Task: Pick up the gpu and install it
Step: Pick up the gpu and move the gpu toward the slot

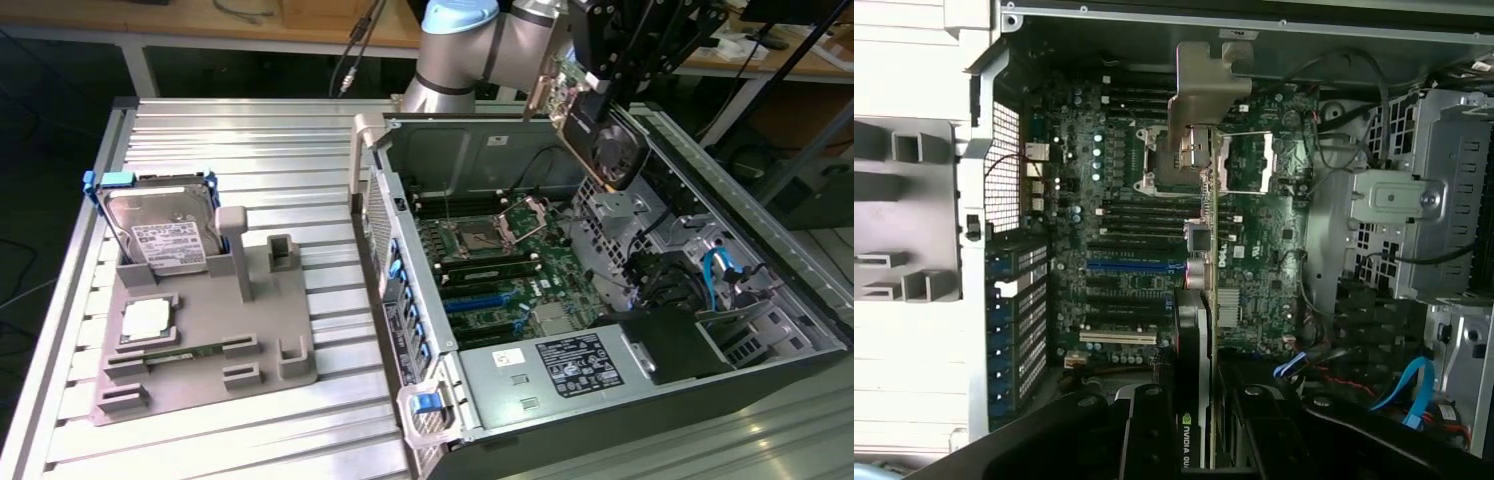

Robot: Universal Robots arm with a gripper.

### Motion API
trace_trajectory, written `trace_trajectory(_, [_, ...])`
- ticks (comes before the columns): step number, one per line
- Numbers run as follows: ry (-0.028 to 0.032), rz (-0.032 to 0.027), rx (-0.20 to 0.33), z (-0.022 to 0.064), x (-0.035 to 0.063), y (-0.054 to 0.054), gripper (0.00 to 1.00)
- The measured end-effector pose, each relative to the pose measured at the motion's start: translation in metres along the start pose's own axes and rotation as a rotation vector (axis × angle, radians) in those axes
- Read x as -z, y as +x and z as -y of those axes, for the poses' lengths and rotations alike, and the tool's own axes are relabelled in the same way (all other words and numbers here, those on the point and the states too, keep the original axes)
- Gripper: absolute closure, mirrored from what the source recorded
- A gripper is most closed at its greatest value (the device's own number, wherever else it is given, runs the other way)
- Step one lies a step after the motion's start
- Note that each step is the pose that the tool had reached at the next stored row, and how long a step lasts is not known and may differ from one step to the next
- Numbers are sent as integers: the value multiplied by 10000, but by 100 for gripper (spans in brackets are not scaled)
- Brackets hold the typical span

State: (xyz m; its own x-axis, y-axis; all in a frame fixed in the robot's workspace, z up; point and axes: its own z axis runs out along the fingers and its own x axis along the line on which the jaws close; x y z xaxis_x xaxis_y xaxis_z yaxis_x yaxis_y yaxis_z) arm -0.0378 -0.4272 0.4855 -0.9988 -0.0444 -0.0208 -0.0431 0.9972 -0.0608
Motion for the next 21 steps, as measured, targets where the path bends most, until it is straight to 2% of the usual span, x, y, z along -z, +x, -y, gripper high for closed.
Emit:
trace_trajectory(3, [-1,-6,1,2,-1,-47,73])
trace_trajectory(9, [-1,-4,59,2,-2,-51,73])
trace_trajectory(21, [-44,119,2140,2,-16,-66,73])
